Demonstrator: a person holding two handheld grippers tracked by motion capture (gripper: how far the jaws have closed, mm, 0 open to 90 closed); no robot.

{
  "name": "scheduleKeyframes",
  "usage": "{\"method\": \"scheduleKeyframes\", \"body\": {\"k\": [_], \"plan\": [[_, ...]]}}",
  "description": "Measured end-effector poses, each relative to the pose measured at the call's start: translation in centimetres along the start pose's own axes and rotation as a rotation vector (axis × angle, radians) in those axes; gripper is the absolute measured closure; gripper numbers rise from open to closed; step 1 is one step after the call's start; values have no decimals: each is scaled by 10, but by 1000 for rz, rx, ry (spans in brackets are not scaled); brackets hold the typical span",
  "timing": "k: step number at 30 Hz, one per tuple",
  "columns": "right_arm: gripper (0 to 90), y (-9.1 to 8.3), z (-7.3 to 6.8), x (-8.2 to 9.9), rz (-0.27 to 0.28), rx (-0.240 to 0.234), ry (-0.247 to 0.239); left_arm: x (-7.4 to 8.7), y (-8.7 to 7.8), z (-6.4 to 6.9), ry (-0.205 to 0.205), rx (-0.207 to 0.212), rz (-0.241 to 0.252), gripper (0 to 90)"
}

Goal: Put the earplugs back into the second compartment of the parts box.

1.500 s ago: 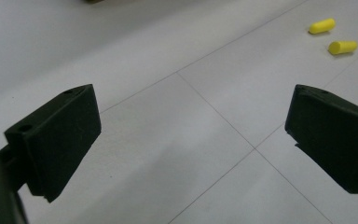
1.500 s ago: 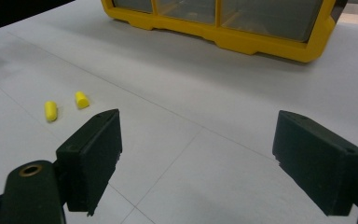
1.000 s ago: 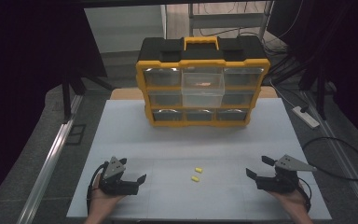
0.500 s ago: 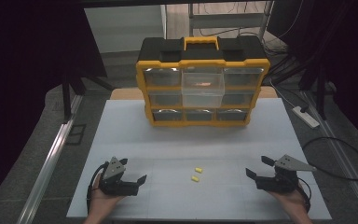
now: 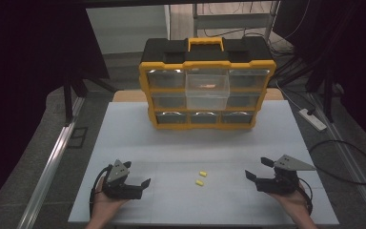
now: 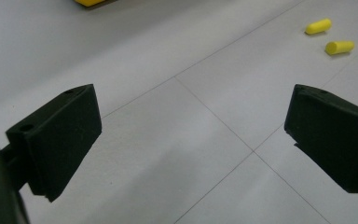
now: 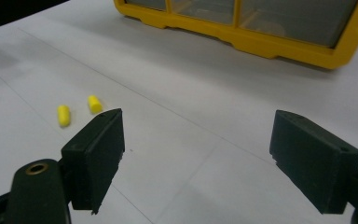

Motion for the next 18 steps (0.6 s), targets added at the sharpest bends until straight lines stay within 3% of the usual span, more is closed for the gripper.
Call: {"method": "scheduleKeyframes", "body": {"k": [8, 18], "plan": [[188, 8, -15, -13, -15, -21, -55, 0, 1, 0, 1, 2, -2, 39], [194, 23, -36, -20, -75, -81, -108, 0, 1, 0, 4, 1, -5, 39]]}}
Point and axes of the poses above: each handheld gripper's, and its own axes: y roughly forward along the jaws, x roughly out of its underside, z roughly to its right, the point moved 10 cm from there along y, roughly forward along the jaws, and after that the axes turned 6 degrees about y, right-handed, at the moved point
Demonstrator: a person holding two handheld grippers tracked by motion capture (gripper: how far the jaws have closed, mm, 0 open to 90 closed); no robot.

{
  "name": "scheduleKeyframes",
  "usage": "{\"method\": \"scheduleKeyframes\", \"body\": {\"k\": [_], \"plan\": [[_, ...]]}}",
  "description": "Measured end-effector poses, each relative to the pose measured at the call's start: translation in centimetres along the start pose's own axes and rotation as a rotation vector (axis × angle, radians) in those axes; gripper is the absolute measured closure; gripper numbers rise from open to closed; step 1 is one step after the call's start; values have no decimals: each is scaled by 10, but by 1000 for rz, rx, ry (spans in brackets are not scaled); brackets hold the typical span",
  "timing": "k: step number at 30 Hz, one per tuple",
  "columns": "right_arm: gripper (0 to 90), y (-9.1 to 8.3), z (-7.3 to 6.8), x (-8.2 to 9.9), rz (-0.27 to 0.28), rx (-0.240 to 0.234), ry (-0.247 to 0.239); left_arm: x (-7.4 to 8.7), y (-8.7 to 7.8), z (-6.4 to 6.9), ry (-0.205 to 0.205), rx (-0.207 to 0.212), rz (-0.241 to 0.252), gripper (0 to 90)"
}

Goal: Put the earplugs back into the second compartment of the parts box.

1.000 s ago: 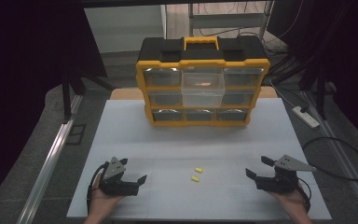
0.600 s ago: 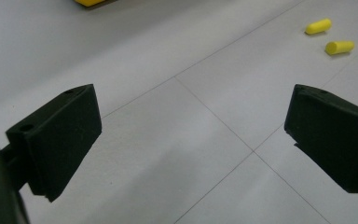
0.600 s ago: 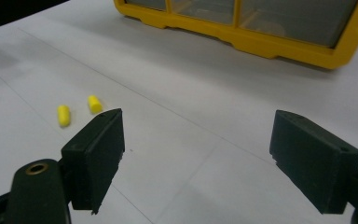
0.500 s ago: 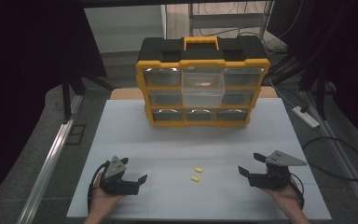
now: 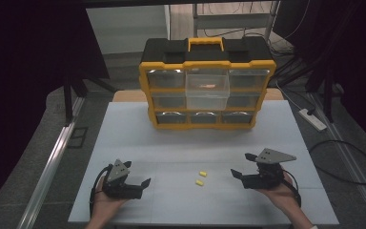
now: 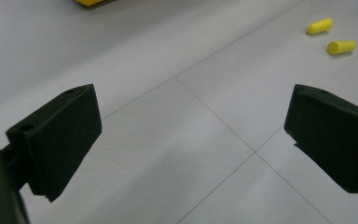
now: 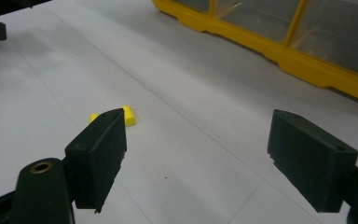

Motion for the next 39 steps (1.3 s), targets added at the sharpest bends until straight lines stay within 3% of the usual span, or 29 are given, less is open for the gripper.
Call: {"method": "scheduleKeyframes", "body": {"k": [7, 23, 39], "plan": [[199, 10, -10, -4, -29, -27, -24, 0, 1, 1, -1, 3, 0, 39], [211, 52, -39, -22, -119, -87, -97, 0, 1, 2, 4, 6, 1, 40], [224, 85, -48, -19, -250, -99, -134, 1, 2, 2, 7, 11, -6, 41]]}}
Point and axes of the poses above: each handheld gripper's, and its own axes: y roughly forward along the jaws, x roughly out of its underside, z roughly to its right, the point moved 10 cm from there along y, roughly forward along the jaws, and after that the axes turned 6 degrees about y, right-handed, at the moved point
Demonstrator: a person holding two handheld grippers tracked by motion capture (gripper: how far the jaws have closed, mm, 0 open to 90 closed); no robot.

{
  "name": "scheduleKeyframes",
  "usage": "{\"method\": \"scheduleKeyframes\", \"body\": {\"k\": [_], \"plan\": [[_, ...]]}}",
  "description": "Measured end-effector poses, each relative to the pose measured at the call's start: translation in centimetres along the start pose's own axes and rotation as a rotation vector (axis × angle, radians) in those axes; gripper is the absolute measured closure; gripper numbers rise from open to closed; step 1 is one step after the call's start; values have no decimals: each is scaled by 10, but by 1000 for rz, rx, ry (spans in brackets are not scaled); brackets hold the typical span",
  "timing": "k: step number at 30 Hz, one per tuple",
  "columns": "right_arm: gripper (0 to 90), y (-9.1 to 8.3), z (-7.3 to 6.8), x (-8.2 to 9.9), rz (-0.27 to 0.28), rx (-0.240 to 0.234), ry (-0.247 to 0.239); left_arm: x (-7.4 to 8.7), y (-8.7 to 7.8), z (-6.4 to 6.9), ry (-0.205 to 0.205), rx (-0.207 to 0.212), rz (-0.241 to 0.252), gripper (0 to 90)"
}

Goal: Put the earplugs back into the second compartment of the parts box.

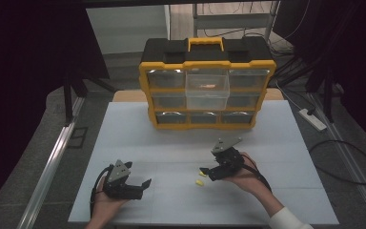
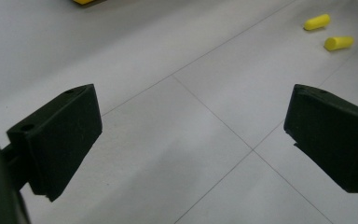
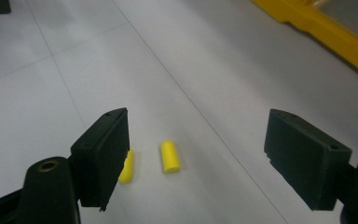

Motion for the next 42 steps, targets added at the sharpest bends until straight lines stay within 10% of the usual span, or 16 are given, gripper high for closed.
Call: {"method": "scheduleKeyframes", "body": {"k": [28, 35, 42], "plan": [[489, 42, -1, 30, -227, -6, -73, 1, 1, 0, 3, 5, -4, 42], [772, 40, -6, 30, -230, -62, -59, 1, 0, 0, 3, 6, -3, 42], [795, 33, -5, 24, -190, -58, -59, 1, 0, 0, 2, 5, 0, 42]]}}
Point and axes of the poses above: each handheld gripper's, and its own axes: y roughly forward along the jaws, x roughly out of its underside, z roughly to its right, the point moved 10 cm from there along y, roughly forward along the jaws, and after that the axes turned 6 degrees about y, right-handed, at the moved point
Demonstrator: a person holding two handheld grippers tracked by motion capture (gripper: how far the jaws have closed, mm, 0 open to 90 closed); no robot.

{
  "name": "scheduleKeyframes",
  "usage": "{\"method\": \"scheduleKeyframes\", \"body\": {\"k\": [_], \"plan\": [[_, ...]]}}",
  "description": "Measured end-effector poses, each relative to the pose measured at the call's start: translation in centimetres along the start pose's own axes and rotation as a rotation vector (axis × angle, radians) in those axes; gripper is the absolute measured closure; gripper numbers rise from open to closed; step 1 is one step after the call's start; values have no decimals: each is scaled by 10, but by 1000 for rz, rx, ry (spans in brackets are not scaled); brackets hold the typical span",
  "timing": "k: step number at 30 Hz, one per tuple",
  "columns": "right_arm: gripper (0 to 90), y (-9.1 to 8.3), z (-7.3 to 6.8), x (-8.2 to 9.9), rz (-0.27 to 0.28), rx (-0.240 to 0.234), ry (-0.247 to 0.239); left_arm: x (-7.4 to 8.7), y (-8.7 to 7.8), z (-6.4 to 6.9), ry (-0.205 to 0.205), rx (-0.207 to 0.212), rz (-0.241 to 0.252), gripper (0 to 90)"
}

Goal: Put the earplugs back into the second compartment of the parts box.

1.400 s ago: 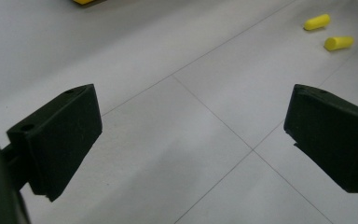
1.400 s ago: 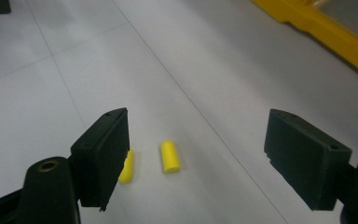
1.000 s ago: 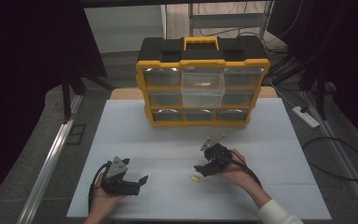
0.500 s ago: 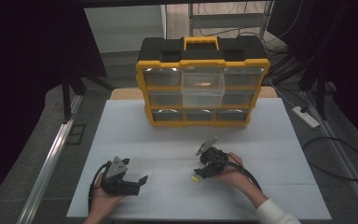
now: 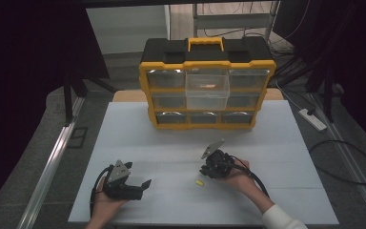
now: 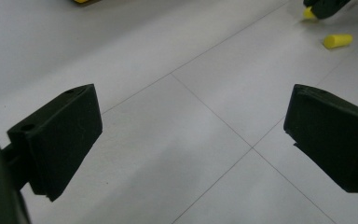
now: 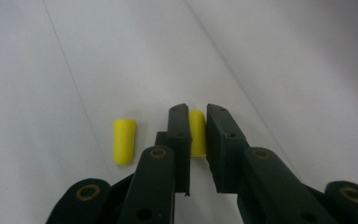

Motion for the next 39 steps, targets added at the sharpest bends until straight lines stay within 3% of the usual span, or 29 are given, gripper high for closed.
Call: {"method": "scheduleKeyframes", "body": {"k": [7, 8, 13, 26, 39], "plan": [[795, -32, 8, -21, 186, 20, 28, 0, 0, 0, 1, -1, -3, 42], [795, -32, 8, -21, 186, 20, 28, 0, 0, 0, 1, 1, -4, 42], [795, -63, 10, -36, 339, 10, 42, 1, 0, 0, 2, 0, -4, 43], [795, -105, 4, -56, 495, -2, 54, 1, 1, 0, 3, -1, -4, 43], [794, -140, 0, -70, 614, 24, 45, 1, 1, 0, 4, -4, -5, 43]]}}
Point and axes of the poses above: each handheld gripper's, and its own axes: y roughly forward along the jaws, x roughly out of its underside, z roughly to its right, the point moved 10 cm from there along y, roughly forward along the jaws, and after that the axes turned 6 degrees about y, right-handed, at the moved point
